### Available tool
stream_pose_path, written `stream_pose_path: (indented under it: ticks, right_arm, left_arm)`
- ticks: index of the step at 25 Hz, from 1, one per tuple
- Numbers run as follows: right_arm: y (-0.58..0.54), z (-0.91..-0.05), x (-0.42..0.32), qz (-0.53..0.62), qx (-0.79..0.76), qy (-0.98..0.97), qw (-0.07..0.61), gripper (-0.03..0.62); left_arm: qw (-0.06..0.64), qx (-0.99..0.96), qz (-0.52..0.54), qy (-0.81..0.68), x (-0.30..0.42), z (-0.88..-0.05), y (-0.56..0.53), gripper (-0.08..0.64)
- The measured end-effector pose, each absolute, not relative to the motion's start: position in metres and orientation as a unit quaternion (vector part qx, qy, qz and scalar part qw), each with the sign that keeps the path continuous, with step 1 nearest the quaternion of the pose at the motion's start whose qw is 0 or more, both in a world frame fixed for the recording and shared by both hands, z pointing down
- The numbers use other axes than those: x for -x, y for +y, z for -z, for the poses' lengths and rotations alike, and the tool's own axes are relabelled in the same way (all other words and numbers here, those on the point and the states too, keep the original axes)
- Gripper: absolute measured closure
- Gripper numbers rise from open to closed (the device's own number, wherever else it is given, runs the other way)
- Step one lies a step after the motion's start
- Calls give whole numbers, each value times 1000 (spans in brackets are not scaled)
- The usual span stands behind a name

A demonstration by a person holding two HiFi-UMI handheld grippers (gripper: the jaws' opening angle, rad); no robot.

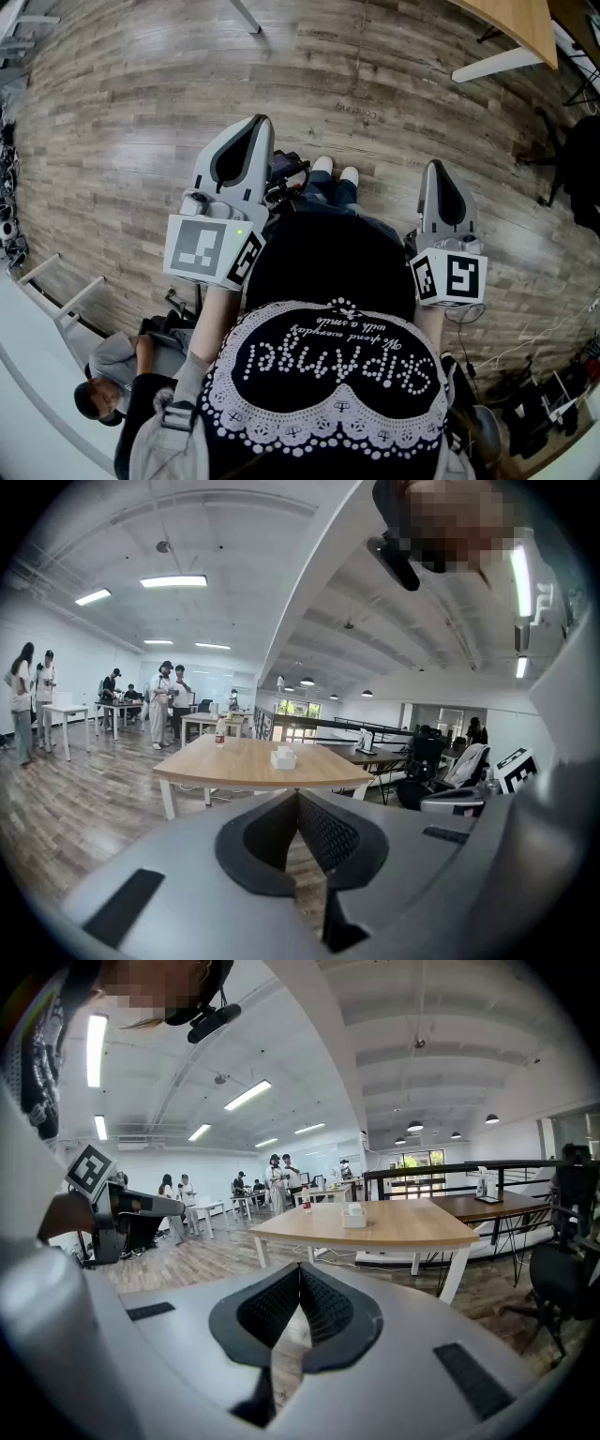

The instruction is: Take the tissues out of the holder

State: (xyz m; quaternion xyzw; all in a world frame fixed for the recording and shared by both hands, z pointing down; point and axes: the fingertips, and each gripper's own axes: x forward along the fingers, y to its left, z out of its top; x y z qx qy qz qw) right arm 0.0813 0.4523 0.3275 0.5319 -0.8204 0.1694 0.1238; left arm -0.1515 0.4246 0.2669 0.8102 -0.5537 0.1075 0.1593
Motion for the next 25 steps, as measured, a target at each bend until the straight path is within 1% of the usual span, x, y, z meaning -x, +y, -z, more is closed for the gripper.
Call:
stream_pose_path:
  ticks: [10, 15, 25]
  right_arm:
    - [454, -329, -100, -171, -541, -814, 125, 581]
    - [447, -328, -111, -170, -531, -823, 105, 581]
    - [441, -334, -148, -182, -537, -818, 93, 581]
  left_arm:
    - [159, -814, -106, -549, 136, -266, 422, 554]
    - [157, -804, -107, -564, 131, -265, 419, 554]
    - [170, -797, -110, -569, 108, -278, 417, 554]
